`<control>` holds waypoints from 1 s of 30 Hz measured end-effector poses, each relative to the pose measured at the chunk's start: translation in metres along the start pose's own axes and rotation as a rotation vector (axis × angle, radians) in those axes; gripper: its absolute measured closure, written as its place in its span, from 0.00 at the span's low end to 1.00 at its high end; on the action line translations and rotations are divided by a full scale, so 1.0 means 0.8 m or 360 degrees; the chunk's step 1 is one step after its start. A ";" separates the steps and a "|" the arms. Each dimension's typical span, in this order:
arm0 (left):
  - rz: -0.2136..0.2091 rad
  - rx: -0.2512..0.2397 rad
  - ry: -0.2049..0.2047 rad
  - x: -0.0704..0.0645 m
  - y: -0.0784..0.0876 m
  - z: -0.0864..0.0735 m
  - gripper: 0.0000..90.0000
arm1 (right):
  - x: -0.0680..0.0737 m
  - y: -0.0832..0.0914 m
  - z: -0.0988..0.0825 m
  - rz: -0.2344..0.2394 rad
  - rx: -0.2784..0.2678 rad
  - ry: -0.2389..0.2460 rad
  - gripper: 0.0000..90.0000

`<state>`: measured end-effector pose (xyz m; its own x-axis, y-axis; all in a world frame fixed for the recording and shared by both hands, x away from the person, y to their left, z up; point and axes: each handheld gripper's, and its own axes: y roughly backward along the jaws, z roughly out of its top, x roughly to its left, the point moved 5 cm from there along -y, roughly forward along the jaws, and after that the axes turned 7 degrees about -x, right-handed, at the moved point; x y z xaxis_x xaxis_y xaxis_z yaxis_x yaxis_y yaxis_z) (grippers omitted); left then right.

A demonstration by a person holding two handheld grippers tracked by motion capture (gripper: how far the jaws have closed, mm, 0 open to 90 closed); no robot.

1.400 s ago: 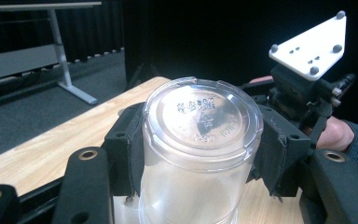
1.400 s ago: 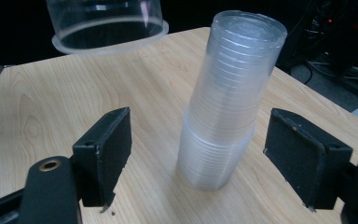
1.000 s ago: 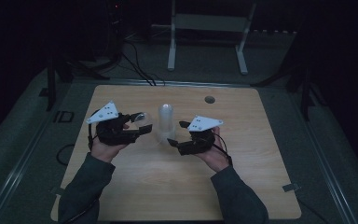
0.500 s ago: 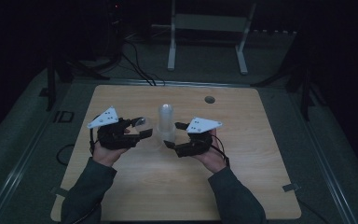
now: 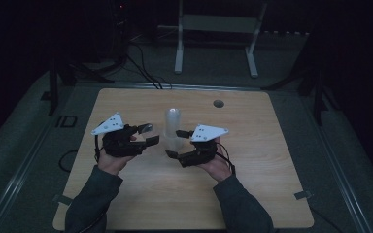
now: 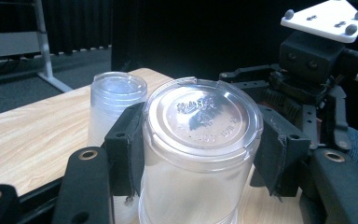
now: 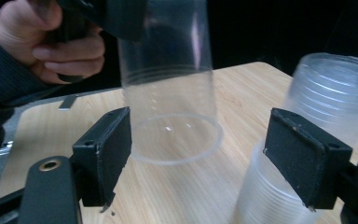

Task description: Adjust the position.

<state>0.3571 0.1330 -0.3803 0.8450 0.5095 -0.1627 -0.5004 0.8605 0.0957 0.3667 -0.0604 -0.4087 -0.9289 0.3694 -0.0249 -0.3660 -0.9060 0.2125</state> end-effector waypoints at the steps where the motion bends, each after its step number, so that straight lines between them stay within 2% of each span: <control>1: -0.0001 -0.0003 0.0000 0.000 -0.001 -0.001 0.46 | 0.001 -0.001 0.000 0.0009 -0.0003 0.0002 0.25; 9: -0.0019 -0.0039 0.0024 -0.003 -0.001 -0.004 0.46 | 0.006 -0.006 -0.001 0.0054 -0.0036 -0.0032 0.24; 14: -0.0050 -0.0080 0.0037 -0.006 0.001 -0.003 0.46 | 0.005 -0.005 -0.001 0.0101 -0.0093 -0.0103 0.24; 17: -0.0069 -0.0091 0.0042 -0.007 0.000 -0.003 0.46 | 0.004 -0.004 -0.001 0.0117 -0.0112 -0.0119 0.24; 21: -0.0094 -0.0103 0.0042 -0.009 0.000 -0.003 0.46 | 0.006 -0.002 0.000 0.0143 -0.0132 -0.0134 0.24; 30: -0.0166 -0.0121 0.0035 -0.013 0.001 -0.004 0.46 | 0.011 -0.001 0.001 0.0197 -0.0145 -0.0113 0.24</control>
<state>0.3476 0.1286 -0.3814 0.8891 0.4166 -0.1896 -0.4239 0.9057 0.0026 0.3591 -0.0562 -0.4081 -0.9621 0.2645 0.0657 -0.2555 -0.9593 0.1201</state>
